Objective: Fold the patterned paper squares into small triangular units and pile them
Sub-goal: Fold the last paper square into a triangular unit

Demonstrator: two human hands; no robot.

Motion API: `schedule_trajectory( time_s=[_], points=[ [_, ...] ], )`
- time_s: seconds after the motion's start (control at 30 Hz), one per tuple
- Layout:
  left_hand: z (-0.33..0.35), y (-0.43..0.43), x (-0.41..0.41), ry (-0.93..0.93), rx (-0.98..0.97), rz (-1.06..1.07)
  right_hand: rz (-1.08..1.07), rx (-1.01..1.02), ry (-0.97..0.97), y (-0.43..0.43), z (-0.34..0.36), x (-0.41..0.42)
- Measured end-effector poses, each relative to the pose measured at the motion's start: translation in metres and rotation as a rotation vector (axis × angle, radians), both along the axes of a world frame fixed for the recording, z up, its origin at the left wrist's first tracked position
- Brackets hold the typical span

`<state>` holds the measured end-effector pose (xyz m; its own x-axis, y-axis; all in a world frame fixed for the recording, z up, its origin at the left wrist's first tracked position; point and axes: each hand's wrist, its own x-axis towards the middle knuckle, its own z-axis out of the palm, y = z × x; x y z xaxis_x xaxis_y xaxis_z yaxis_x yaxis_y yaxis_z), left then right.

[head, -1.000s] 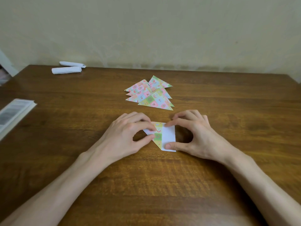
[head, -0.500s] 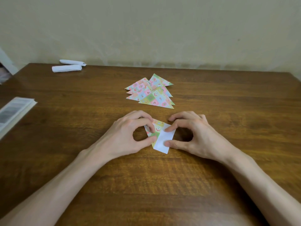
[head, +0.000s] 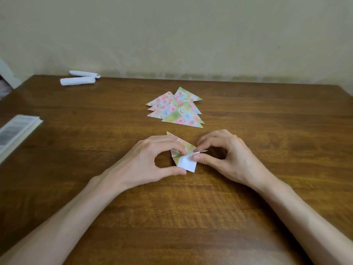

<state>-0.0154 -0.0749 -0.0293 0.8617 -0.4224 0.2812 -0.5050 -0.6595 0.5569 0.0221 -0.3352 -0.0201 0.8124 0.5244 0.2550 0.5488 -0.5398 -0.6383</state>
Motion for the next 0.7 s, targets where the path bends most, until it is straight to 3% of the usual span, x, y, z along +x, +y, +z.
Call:
schedule_trajectory(
  time_s=[0.2,0.33,0.53,0.7],
  points=[
    [-0.0002,0.0007,-0.0002,0.021,-0.029,-0.015,0.166,-0.096,0.051,-0.0062,0.0098,-0.0020],
    [0.0003,0.0015,-0.0014,0.040,-0.016,-0.017,0.194,-0.071,-0.025,-0.0024,0.0050,-0.0038],
    [-0.0028,0.0013,0.0004,0.054,-0.024,-0.020,0.242,-0.151,0.047,-0.0029,0.0070,-0.0050],
    [-0.0020,0.0015,0.0012,-0.003,-0.006,-0.010,0.198,-0.091,0.110,0.0006,0.0059,-0.0068]
  ],
)
